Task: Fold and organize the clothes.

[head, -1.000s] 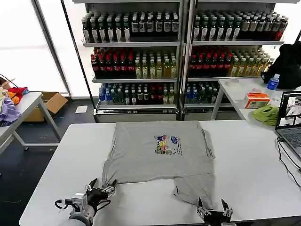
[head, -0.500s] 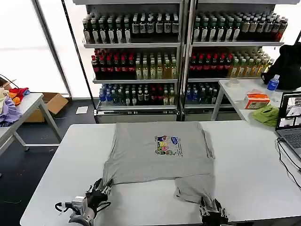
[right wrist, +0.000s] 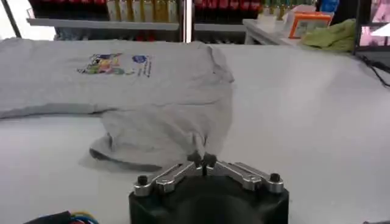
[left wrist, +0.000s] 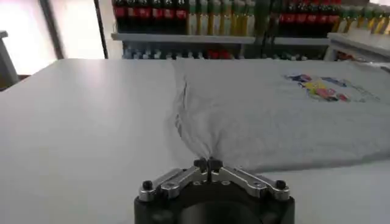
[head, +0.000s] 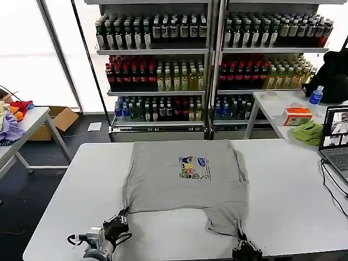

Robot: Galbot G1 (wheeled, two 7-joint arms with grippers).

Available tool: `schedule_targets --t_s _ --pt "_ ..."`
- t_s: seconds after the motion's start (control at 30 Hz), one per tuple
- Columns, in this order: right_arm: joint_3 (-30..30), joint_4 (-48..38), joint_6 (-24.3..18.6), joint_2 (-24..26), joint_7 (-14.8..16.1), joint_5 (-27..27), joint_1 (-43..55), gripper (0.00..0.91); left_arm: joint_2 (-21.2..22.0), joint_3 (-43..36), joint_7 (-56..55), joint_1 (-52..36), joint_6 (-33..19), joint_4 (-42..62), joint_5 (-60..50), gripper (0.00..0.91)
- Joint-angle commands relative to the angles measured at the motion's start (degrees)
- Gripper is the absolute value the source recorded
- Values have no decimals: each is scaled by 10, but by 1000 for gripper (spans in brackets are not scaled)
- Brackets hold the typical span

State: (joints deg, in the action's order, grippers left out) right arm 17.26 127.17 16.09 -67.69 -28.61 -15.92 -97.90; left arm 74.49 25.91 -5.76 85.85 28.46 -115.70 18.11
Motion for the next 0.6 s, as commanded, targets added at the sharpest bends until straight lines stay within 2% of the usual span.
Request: schedule_targets --t_s 0.03,0.3,0.6 --pt "20 23 -24 -3 26 31 42 0 12 10 -1 -36 -39 -19 9 0" --pt "22 -17 -8 -19 24 21 195 0 19 24 -4 -145 -67 31 52 0" --pt "12 -190 -17 3 49 4 342 0 8 -6 -2 -237 -59 133 78 0"
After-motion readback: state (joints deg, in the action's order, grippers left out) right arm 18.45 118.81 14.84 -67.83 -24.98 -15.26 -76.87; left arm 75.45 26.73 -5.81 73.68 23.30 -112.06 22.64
